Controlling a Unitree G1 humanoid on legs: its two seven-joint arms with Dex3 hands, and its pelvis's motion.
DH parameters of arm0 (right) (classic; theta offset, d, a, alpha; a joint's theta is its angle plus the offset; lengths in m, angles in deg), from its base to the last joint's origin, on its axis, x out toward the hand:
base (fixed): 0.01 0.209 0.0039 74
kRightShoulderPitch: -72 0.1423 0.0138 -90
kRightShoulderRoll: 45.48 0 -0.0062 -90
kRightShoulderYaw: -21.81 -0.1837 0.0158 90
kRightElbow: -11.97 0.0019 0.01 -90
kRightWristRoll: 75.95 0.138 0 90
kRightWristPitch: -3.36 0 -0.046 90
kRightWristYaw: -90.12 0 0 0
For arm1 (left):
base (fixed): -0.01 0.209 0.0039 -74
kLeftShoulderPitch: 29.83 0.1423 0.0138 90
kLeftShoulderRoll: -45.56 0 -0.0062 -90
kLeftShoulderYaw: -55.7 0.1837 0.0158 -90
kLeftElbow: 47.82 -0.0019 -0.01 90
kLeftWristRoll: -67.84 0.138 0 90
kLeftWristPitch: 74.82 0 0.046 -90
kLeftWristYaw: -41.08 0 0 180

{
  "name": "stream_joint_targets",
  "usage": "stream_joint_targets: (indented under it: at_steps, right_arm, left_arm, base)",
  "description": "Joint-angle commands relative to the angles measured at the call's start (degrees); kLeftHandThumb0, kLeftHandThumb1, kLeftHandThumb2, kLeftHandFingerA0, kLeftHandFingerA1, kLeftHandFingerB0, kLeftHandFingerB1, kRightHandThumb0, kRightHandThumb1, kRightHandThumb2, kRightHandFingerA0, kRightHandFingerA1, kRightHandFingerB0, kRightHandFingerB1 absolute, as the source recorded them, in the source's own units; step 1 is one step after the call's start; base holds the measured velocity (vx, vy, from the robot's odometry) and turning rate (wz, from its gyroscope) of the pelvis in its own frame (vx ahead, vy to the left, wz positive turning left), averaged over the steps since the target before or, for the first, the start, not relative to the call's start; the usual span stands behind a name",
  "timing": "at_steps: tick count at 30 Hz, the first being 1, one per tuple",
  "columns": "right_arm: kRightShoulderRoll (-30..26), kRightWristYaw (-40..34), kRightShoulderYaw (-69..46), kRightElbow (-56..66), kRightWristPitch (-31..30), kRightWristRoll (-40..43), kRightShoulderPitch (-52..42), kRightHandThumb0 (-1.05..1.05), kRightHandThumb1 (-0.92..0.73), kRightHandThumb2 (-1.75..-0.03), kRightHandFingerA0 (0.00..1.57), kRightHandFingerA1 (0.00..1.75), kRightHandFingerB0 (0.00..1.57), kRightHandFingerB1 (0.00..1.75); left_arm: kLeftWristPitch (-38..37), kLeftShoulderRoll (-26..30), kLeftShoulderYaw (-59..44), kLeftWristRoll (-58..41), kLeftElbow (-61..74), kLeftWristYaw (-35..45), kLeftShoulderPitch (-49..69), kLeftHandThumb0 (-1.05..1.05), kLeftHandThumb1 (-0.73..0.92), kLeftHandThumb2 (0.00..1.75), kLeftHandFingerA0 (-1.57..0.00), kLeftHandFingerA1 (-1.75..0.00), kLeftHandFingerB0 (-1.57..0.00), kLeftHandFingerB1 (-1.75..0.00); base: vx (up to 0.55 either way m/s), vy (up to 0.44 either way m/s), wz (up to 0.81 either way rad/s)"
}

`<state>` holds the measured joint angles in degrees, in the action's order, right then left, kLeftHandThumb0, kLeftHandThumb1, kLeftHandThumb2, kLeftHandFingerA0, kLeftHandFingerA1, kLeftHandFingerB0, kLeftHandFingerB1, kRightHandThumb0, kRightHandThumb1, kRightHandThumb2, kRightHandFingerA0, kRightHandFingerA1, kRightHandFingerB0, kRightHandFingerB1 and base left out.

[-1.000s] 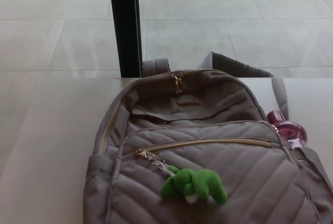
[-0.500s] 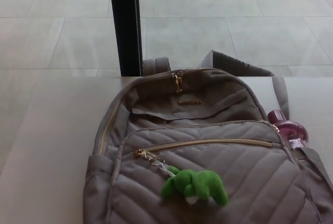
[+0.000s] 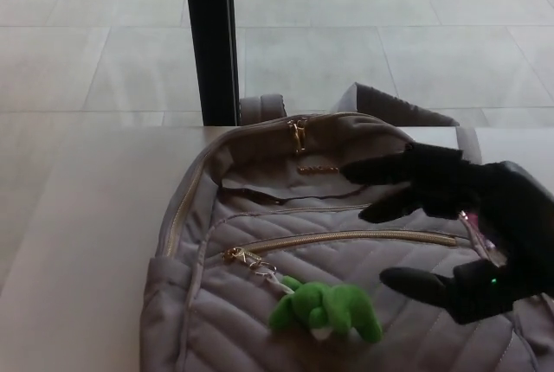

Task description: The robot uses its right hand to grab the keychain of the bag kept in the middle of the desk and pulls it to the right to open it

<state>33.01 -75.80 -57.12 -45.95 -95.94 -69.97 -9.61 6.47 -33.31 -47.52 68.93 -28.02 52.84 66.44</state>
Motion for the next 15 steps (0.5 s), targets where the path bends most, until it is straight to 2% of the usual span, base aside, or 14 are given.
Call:
stream_joint_targets:
  at_steps: [1, 2, 3, 4, 5, 6, 7, 13, 15]
  right_arm:
    - [-2.4, 2.1, 2.2, 1.8, -8.1, -6.4, 1.7, -0.56, -0.57, -0.57, 0.64, 0.67, 0.49, 0.40]
    - [-2.4, 2.2, 2.2, 2.0, -8.3, -6.5, 1.7, -0.56, -0.57, -0.57, 0.64, 0.67, 0.49, 0.40]
    - [-2.8, 2.1, 2.4, 1.7, -7.6, -7.8, 1.1, -0.56, -0.57, -0.58, 0.69, 0.74, 0.49, 0.40]
    - [-2.9, 2.1, 2.6, 1.3, -6.6, -8.6, 0.9, -0.59, -0.45, -0.85, 0.69, 0.80, 0.42, 0.54]
    - [-3.2, 2.1, 2.7, 1.2, -6.3, -9.2, 0.6, -0.59, -0.45, -0.85, 0.70, 0.80, 0.42, 0.54]
    - [-3.3, 2.2, 2.8, 1.3, -6.2, -9.5, 0.5, -0.59, -0.45, -0.85, 0.70, 0.80, 0.42, 0.54]
    - [-3.6, 2.2, 3.3, 1.2, -6.0, -11.1, 0.3, -0.61, -0.58, -0.58, 0.72, 0.71, 0.50, 0.41]
    - [-3.8, 1.6, 5.9, 2.5, -5.5, -17.6, -0.7, -0.68, -0.60, -0.59, 0.72, 0.72, 0.50, 0.42]
    - [-3.4, 1.6, 6.9, 3.1, -5.9, -19.0, -0.8, -0.68, -0.59, -0.59, 0.73, 0.73, 0.51, 0.44]
  left_arm:
    - [-3.6, 1.4, 0.1, -0.1, -1.3, 0.5, 0.3, -0.65, 0.69, 0.61, -0.55, -0.58, -0.45, -0.40]
    - [-3.7, 1.4, 0.1, -0.1, -1.4, 0.5, 0.2, -0.65, 0.69, 0.61, -0.55, -0.58, -0.45, -0.40]
    - [-4.2, 1.6, 1.3, 1.1, -1.6, -0.3, 0.4, -0.66, 0.70, 0.61, -0.55, -0.55, -0.44, -0.39]
    - [-4.0, 1.6, 1.4, 1.1, -1.7, -0.6, 0.3, -0.67, 0.70, 0.62, -0.56, -0.56, -0.44, -0.39]
    - [-3.7, 1.5, 1.4, 0.8, -1.5, -0.4, 0.3, -0.65, 0.55, 0.93, -0.50, -0.63, -0.37, -0.52]
    - [-3.6, 1.5, 1.4, 0.7, -1.5, -0.4, 0.3, -0.65, 0.55, 0.93, -0.50, -0.63, -0.37, -0.52]
    - [-3.2, 1.5, 1.4, 0.5, -1.8, -0.4, 0.0, -0.65, 0.69, 0.62, -0.57, -0.57, -0.44, -0.39]
    - [-5.0, 2.2, 3.0, 1.9, -2.2, -0.6, 0.0, -0.64, 0.71, 0.61, -0.59, -0.55, -0.48, -0.40]
    - [-4.6, 2.3, 3.6, 2.2, -2.2, -1.3, -0.1, -0.66, 0.70, 0.61, -0.63, -0.60, -0.51, -0.40]
  base:
    - [0.00, 0.000, 0.00]
    - [0.00, 0.000, 0.00]
    - [0.00, 0.000, 0.00]
    - [0.00, 0.000, 0.00]
    - [0.00, 0.000, 0.00]
    - [0.00, 0.000, 0.00]
    - [0.00, 0.000, 0.00]
    - [0.00, 0.000, 0.00]
    - [0.00, 0.000, 0.00]
